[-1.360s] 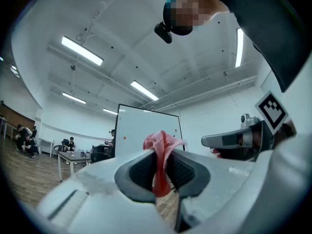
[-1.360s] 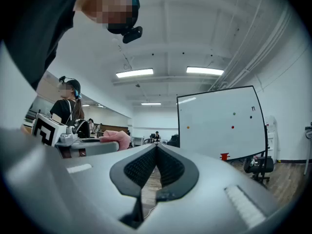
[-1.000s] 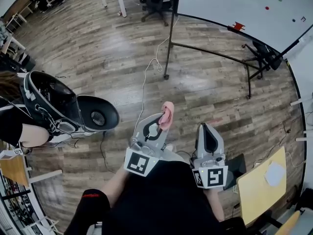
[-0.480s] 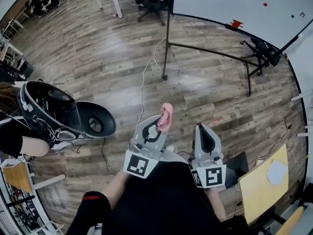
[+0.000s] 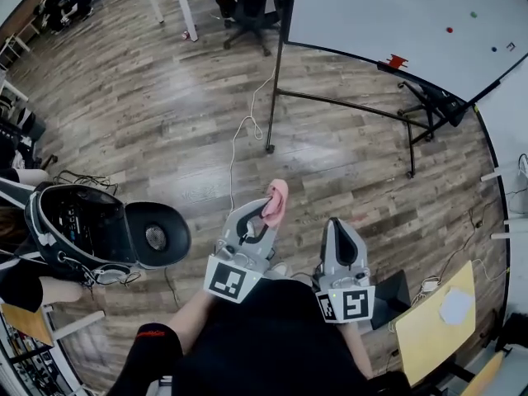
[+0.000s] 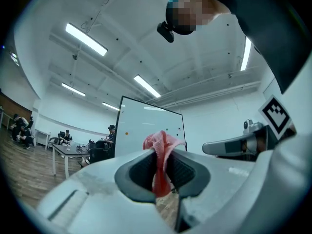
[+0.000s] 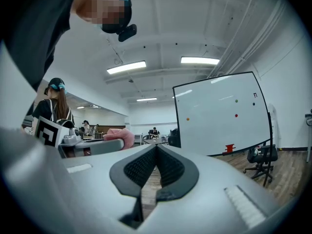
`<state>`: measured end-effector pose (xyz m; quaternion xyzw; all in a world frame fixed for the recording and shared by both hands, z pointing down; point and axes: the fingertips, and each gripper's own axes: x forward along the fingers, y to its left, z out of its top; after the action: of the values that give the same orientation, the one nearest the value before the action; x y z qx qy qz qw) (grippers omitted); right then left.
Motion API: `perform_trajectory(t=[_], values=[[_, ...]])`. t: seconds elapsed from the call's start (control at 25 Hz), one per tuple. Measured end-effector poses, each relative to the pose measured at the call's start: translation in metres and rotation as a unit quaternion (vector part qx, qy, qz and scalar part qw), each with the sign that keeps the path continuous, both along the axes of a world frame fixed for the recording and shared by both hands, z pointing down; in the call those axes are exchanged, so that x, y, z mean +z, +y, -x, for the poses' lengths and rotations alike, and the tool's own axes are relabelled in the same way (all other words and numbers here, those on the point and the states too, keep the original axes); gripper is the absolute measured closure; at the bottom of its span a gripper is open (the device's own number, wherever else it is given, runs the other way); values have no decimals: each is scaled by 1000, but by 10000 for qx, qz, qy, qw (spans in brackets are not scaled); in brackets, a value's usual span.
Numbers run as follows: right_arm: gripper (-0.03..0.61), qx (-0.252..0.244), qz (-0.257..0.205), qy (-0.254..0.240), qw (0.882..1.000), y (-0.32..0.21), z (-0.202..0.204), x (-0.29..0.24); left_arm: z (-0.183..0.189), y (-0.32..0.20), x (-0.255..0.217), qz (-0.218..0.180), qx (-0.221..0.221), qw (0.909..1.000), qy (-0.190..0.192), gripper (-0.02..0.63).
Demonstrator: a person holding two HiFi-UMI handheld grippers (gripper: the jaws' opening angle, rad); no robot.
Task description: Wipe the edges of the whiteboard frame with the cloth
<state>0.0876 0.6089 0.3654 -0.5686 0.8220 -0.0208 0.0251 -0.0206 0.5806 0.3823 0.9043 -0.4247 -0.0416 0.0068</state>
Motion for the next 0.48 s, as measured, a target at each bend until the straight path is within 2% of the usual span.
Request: perform_trajectory(t=[0.28, 0.44, 0.48], values=[[577, 181, 21, 64, 9998, -67, 26, -3, 24, -77, -11, -145, 160, 9997, 123, 566], [577, 270, 21, 13, 9996, -101, 48, -2, 40, -108, -21, -635, 383, 9971, -191, 566], [577, 280, 20, -14, 9996, -108, 53, -1, 46, -115, -21, -634, 400, 9970, -179, 566]])
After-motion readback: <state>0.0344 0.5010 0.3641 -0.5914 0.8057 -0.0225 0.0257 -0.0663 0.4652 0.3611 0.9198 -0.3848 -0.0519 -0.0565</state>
